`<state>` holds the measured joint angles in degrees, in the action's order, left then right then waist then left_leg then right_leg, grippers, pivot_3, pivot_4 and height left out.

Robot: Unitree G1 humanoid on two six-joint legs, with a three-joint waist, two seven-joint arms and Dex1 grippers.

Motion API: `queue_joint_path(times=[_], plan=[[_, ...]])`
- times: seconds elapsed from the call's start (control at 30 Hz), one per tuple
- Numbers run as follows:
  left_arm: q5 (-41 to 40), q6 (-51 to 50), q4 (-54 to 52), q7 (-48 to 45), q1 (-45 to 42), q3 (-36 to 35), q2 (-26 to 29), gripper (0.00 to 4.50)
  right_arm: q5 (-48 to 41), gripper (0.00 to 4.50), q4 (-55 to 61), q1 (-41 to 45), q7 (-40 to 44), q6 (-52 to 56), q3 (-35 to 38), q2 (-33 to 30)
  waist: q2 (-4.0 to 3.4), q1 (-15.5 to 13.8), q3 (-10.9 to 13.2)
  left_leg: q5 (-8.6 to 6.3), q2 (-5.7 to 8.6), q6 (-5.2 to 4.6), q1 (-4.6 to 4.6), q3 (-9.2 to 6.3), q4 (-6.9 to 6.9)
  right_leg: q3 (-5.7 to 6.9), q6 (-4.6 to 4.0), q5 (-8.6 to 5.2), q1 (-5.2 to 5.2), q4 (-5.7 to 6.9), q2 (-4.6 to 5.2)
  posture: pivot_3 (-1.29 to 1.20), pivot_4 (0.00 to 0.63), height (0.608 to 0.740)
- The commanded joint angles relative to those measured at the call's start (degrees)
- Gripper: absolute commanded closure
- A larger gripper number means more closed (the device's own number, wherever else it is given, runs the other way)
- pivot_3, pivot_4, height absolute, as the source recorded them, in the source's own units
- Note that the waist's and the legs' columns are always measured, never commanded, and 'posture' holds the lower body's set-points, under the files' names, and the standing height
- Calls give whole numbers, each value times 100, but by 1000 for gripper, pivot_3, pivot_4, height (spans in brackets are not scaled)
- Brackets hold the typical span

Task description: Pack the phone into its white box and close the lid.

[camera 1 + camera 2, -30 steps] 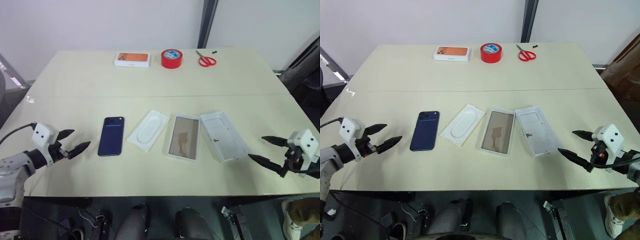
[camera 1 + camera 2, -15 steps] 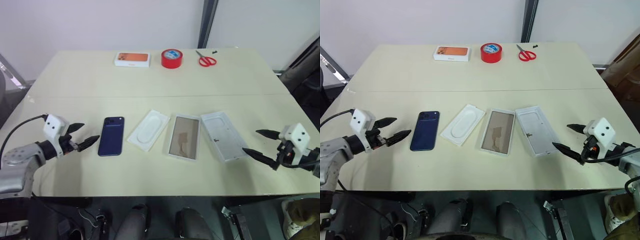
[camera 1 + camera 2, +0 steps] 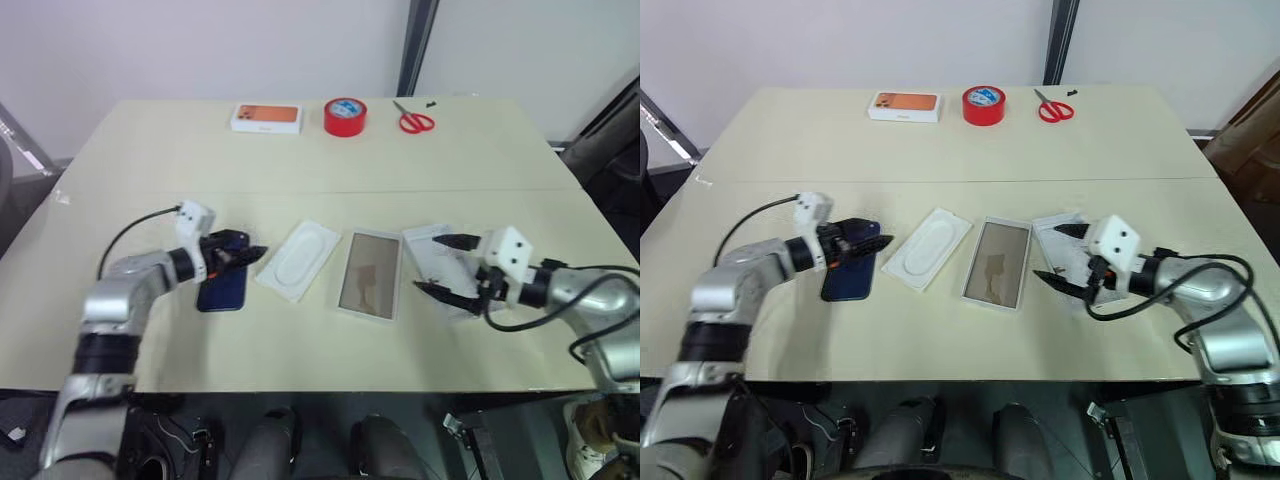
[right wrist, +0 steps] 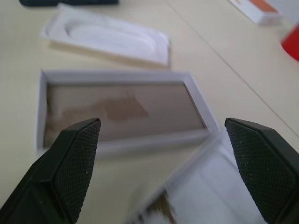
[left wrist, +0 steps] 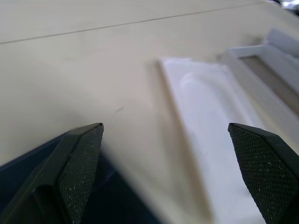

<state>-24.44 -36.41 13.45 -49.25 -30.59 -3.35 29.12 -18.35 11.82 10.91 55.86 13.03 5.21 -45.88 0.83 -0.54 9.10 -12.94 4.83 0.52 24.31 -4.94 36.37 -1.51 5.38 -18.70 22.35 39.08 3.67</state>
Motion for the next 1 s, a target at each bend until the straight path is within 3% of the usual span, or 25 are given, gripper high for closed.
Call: queue_joint_path(times=[0.03,0.53,0.63,0.77,1.0], plan=[[-107,-392,423,-146,-273,83,-111,0,89,44,148,54,-114,-77,-35,56,0,16,0,6,-1,10,2,0,1,0,0,0,3,1,-2,0,150,734],[92,-1599,755,-606,-674,821,-159,0,175,44,209,-119,-367,-160,-15,121,-1,-7,-2,8,-1,12,2,-2,12,0,0,0,-4,3,-3,0,150,734],[105,-1672,715,-625,-635,875,-140,880,202,0,194,-76,-420,-187,-34,162,-3,2,-3,8,0,12,2,-1,14,-2,0,0,-5,3,-3,0,150,734],[95,-1665,695,-568,-611,831,-178,2816,239,0,191,-48,-433,-198,-50,198,-2,-3,-3,9,-1,14,2,-2,14,-1,0,0,-4,3,-3,0,150,734],[92,-1728,786,-517,-666,729,-217,2816,282,0,143,-2,-429,-237,-75,215,-3,-12,-3,8,-1,13,2,-3,17,0,0,0,-7,3,-3,0,150,734]])
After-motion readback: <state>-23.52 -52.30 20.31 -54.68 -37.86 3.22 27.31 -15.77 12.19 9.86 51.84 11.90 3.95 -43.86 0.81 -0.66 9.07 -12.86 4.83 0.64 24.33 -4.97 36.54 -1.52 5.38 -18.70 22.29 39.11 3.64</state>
